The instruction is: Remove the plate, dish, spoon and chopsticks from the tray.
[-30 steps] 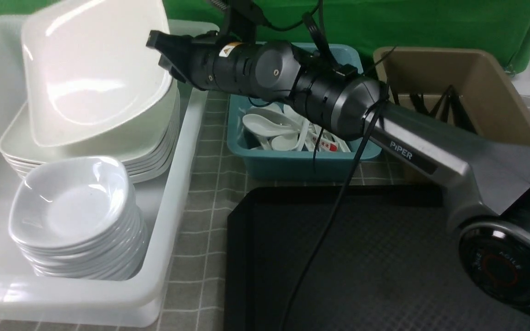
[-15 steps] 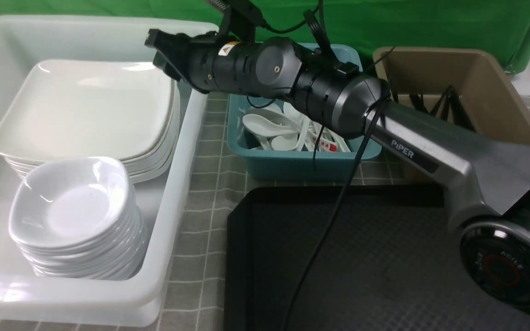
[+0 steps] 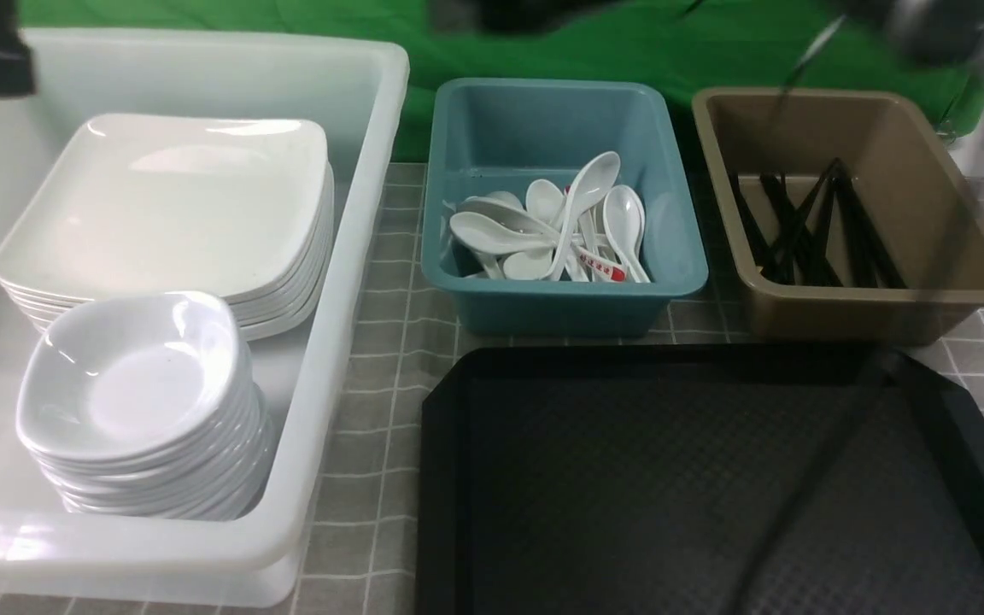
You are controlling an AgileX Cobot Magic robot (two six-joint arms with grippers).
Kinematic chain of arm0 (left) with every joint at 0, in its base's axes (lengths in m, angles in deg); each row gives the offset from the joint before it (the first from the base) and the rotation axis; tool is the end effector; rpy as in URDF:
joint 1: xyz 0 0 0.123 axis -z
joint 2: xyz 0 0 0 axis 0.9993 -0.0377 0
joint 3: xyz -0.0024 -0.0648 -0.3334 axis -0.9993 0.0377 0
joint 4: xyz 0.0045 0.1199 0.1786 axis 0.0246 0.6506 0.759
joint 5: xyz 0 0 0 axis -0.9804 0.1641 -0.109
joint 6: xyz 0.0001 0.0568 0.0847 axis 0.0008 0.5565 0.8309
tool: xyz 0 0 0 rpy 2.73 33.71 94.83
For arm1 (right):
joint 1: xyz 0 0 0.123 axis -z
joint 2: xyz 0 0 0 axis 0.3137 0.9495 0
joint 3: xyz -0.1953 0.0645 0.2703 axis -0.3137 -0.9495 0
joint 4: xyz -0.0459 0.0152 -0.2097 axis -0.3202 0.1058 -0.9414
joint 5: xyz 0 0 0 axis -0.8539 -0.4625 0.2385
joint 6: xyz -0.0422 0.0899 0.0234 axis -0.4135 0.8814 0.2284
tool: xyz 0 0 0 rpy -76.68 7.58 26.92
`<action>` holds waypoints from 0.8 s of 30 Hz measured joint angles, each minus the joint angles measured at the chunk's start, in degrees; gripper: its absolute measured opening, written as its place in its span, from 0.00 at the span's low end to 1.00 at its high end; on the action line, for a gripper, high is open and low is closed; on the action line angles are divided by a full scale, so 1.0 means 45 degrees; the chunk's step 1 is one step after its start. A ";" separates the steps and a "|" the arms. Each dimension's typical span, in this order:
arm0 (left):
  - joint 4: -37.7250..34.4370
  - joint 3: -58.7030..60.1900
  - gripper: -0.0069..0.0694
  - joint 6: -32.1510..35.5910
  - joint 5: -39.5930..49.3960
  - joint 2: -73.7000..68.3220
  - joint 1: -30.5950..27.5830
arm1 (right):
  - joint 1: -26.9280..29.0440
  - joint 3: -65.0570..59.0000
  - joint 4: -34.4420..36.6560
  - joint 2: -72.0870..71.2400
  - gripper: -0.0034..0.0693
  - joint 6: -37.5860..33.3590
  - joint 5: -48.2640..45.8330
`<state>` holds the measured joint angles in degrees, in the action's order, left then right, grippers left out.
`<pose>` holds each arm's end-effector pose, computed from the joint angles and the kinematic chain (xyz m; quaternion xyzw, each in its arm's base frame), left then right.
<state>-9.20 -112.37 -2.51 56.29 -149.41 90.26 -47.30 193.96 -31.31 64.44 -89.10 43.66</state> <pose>0.1688 -0.0322 0.4559 0.0778 0.8804 -0.1180 0.4526 0.3752 0.2279 0.4786 -0.2256 0.8112 0.2215 0.4919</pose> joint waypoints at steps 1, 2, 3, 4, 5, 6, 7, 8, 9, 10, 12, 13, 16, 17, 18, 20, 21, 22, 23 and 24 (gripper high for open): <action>0.0069 0.0020 0.09 0.0031 0.0044 -0.0108 0.0356 | 0.0104 0.0000 -0.0679 -0.0498 0.08 0.0068 -0.0509; 0.0137 0.0061 0.09 0.0070 0.0072 -0.0185 0.0749 | 0.0219 0.0000 -0.1324 -0.1118 0.08 0.0132 -0.1016; 0.0214 0.0122 0.09 0.0094 0.0084 -0.0255 0.1176 | 0.0274 0.0000 -0.1965 -0.1492 0.08 0.0223 -0.1517; 0.0282 0.0213 0.09 0.0123 0.0046 -0.0292 0.1634 | 0.0368 0.0003 -0.2565 -0.2094 0.08 0.0377 -0.2032; 0.0379 0.0319 0.09 0.0145 0.0009 -0.0328 0.2103 | 0.0442 0.0003 -0.3274 -0.2562 0.08 0.0492 -0.2674; 0.0454 0.0465 0.09 0.0156 -0.0064 -0.0346 0.2710 | 0.0484 0.0003 -0.3677 -0.2901 0.08 0.0609 -0.3065; 0.0536 0.0642 0.09 0.0156 -0.0197 -0.0370 0.3312 | 0.0609 0.0003 -0.4376 -0.3561 0.08 0.0794 -0.3841; 0.0538 0.0684 0.09 0.0156 -0.0226 -0.0370 0.3433 | 0.0651 0.0003 -0.4484 -0.3774 0.08 0.0862 -0.3968; 0.0612 0.1028 0.09 0.0156 -0.0529 -0.0370 0.4325 | 0.0776 -0.0093 -0.5150 -0.4556 0.08 0.1115 -0.4646; 0.0627 0.1301 0.09 0.0110 -0.0799 -0.0370 0.4938 | 0.0899 -0.0443 -0.5438 -0.5392 0.08 0.1304 -0.4694; 0.0627 0.1691 0.09 -0.0137 -0.1213 -0.0370 0.5759 | 0.0963 -0.1182 -0.5657 -0.6399 0.08 0.1418 -0.4694; 0.0640 0.1847 0.09 -0.0301 -0.1398 -0.0370 0.6076 | 0.0966 -0.1619 -0.5692 -0.7026 0.08 0.1498 -0.4694; 0.0650 0.2359 0.09 -0.0854 -0.2143 -0.0370 0.7020 | 0.0979 -0.3532 -0.5708 -0.8847 0.09 0.1802 -0.4547; 0.0650 0.2428 0.09 -0.0904 -0.2179 -0.0370 0.7074 | 0.0979 -0.3897 -0.5708 -0.9158 0.09 0.1849 -0.4487; 0.0650 0.2645 0.09 -0.1079 -0.2468 -0.0370 0.7383 | 0.0979 -0.5301 -0.5697 -1.0484 0.09 0.2071 -0.3805; 0.0595 0.2916 0.09 -0.1292 -0.2800 -0.0370 0.7648 | 0.0979 -0.7151 -0.5697 -1.1768 0.09 0.2424 -0.2866; 0.0448 0.3148 0.09 -0.1303 -0.3048 -0.0370 0.7818 | 0.0979 -0.8965 -0.5709 -1.3144 0.09 0.2777 -0.1593; 0.0355 0.3358 0.09 -0.1237 -0.3230 -0.0370 0.7951 | 0.0979 -1.0324 -0.5709 -1.4169 0.09 0.3050 -0.0732; 0.0318 0.3564 0.09 -0.1201 -0.3380 -0.0370 0.8095 | 0.0979 -1.1704 -0.5709 -1.5251 0.09 0.3309 0.0148; 0.0293 0.3722 0.09 -0.1201 -0.3492 -0.0370 0.8227 | 0.0979 -1.2806 -0.5709 -1.6116 0.09 0.3484 0.0680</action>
<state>-7.88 -95.62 -7.91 40.58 -151.08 127.28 -42.89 136.34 -57.00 -8.08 -73.42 46.72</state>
